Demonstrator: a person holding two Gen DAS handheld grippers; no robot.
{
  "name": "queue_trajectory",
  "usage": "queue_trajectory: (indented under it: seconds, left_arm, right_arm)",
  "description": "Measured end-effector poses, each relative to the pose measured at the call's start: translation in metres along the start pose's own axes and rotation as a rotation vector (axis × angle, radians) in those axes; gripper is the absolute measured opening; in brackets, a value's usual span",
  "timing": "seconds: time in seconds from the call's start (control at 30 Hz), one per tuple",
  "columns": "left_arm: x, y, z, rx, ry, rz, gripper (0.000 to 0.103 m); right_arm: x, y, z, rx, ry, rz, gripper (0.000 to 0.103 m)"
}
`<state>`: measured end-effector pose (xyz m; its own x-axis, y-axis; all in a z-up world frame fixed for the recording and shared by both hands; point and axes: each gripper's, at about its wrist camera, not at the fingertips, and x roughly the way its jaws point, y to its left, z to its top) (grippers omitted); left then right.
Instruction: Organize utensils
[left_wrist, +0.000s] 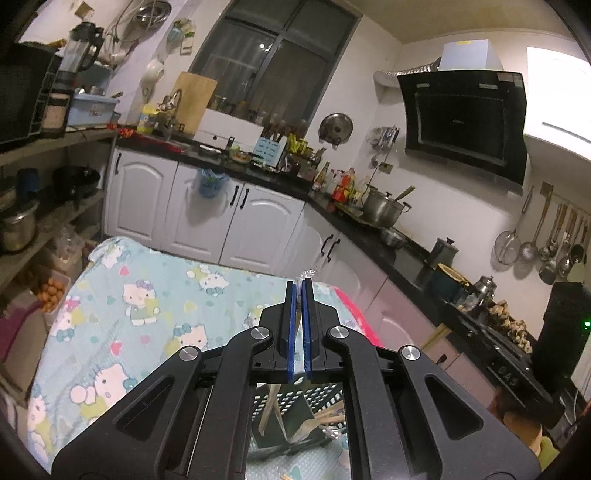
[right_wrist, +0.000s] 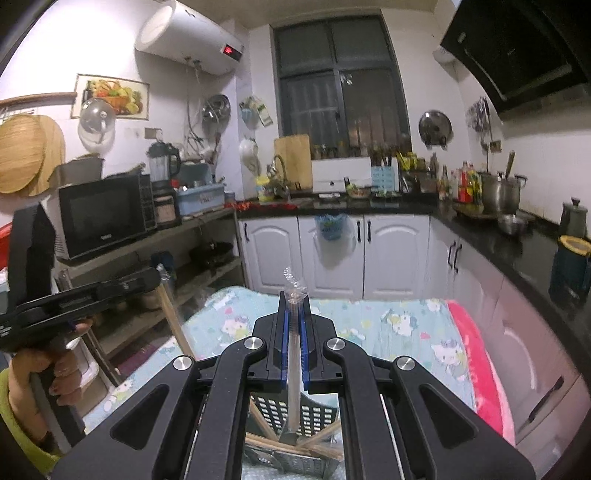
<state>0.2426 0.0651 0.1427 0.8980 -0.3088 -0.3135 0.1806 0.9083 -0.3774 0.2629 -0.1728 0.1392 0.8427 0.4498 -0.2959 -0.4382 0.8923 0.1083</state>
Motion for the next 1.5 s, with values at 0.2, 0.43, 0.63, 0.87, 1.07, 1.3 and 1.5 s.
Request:
queue_trajectory:
  seconds: [0.2, 0.43, 0.63, 0.87, 1.07, 1.3, 1.5]
  left_arm:
    - [0.013, 0.015, -0.021, -0.023, 0.082, -0.002, 0.045]
    - [-0.006, 0.018, -0.029, -0.030, 0.079, -0.004, 0.062]
    - [-0.034, 0.017, -0.034, -0.025, 0.052, 0.003, 0.088]
    - [-0.064, 0.020, -0.048, -0.044, 0.042, 0.008, 0.092]
    - [-0.082, 0.025, -0.068, -0.054, 0.070, 0.030, 0.092]
    - [-0.094, 0.032, -0.093, -0.065, 0.108, 0.043, 0.092]
    - [-0.095, 0.034, -0.117, -0.054, 0.159, 0.060, 0.092]
  right_arm:
    - [0.024, -0.012, -0.025, 0.072, 0.101, -0.039, 0.042]
    - [0.000, -0.021, -0.034, 0.081, 0.086, -0.044, 0.062]
    - [-0.031, -0.024, -0.040, 0.100, 0.048, -0.018, 0.068]
    - [-0.049, -0.013, -0.052, 0.080, 0.074, 0.006, 0.072]
    - [-0.066, -0.001, -0.062, 0.055, 0.071, 0.018, 0.074]
    - [-0.081, 0.013, -0.075, 0.036, 0.091, 0.058, 0.076]
    - [-0.087, 0.027, -0.088, -0.002, 0.127, 0.064, 0.076]
